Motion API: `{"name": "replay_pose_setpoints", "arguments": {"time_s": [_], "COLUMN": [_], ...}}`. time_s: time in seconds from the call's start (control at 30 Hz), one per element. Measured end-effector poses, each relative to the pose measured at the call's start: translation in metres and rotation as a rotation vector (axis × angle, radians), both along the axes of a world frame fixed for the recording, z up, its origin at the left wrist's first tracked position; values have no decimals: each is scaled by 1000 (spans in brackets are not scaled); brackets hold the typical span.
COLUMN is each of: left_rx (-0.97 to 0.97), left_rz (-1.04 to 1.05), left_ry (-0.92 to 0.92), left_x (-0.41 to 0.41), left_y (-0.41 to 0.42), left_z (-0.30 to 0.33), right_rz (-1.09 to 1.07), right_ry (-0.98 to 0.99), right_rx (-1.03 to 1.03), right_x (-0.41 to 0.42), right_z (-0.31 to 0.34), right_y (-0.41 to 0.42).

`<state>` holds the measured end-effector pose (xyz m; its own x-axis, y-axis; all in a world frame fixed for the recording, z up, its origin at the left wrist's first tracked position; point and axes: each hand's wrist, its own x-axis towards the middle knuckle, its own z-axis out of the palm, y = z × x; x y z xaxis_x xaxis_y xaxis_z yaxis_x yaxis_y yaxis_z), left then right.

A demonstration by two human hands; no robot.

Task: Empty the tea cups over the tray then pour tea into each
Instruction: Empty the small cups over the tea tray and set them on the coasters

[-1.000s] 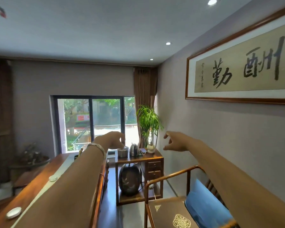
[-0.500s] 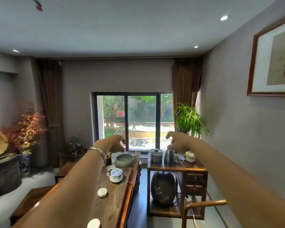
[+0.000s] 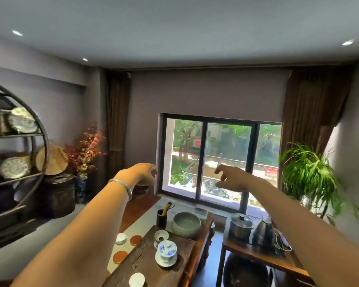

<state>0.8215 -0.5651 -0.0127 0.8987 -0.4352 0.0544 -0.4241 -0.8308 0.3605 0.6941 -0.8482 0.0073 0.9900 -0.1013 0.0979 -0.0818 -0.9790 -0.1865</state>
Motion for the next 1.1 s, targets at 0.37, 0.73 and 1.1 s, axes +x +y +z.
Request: {"name": "replay_pose_setpoints", "arguments": {"time_s": [0.37, 0.73, 1.1], "left_rx": [-35, -38, -69], "left_rz": [153, 424, 908], "left_ry": [45, 197, 328], "left_x": [196, 299, 195], "left_y": [-7, 87, 203], "left_z": [-52, -107, -217], "right_rz": [212, 473, 938], "right_ry": [54, 136, 309], "right_rx": [58, 72, -26], "right_x": [237, 438, 503], "right_z": [-44, -99, -178], "right_y": [-5, 73, 223]}}
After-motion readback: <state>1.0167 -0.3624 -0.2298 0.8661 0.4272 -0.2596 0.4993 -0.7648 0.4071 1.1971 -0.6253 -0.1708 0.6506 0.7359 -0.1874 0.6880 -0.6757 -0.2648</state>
